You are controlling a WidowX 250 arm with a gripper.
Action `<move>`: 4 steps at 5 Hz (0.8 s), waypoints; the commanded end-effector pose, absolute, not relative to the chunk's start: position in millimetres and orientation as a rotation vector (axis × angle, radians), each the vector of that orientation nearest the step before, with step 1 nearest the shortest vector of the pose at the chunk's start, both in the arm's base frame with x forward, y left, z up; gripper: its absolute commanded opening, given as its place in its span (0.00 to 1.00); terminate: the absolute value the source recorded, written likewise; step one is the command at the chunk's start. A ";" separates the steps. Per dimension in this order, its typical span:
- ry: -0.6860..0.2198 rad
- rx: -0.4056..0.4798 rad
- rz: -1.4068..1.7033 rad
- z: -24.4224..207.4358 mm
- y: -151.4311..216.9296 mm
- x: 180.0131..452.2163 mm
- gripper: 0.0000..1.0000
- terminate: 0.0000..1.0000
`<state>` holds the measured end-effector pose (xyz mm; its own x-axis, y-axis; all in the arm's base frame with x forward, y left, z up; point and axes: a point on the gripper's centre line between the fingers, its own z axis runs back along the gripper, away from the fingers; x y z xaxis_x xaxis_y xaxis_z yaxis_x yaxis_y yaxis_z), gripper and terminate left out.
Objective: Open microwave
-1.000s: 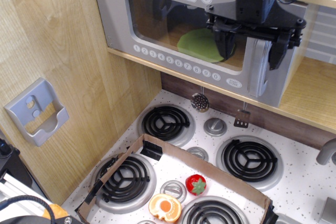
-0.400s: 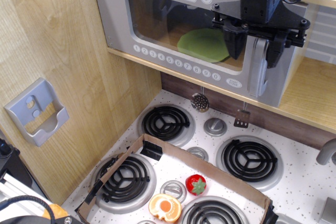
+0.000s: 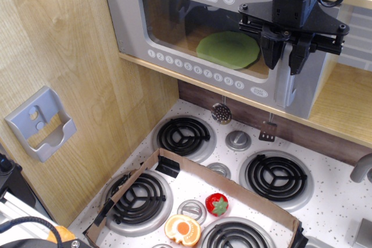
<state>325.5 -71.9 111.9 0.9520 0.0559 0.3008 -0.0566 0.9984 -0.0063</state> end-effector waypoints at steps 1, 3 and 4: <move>-0.351 0.009 0.167 119.4 -73.9 288.9 0.00 0.00; -0.320 0.017 0.301 118.9 -71.6 248.3 1.00 0.00; -0.354 0.026 0.396 111.9 -88.8 226.7 1.00 0.00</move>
